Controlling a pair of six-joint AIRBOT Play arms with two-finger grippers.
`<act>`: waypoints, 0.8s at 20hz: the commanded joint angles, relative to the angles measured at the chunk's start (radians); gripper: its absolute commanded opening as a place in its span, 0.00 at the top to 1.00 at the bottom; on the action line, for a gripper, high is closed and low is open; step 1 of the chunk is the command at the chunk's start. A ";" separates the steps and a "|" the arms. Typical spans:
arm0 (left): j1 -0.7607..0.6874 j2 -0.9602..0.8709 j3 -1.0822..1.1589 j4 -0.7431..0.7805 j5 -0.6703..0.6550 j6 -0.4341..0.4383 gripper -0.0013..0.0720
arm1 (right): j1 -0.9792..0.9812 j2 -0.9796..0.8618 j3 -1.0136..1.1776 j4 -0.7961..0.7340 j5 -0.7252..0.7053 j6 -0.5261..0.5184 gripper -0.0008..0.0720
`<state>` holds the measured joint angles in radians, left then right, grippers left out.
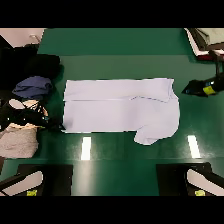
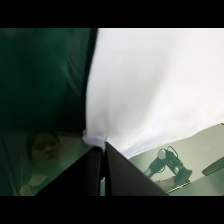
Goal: Fold the shirts.
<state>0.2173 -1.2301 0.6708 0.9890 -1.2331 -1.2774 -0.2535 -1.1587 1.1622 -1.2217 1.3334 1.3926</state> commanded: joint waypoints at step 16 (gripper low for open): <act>0.000 0.002 0.038 -0.048 0.021 0.029 0.95 | -0.047 0.134 -0.653 0.103 -0.124 0.021 0.55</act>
<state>0.2176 -1.2293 0.7074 0.9413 -1.2140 -1.2491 -0.3305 -1.0256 0.5327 -1.1332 1.2743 1.4128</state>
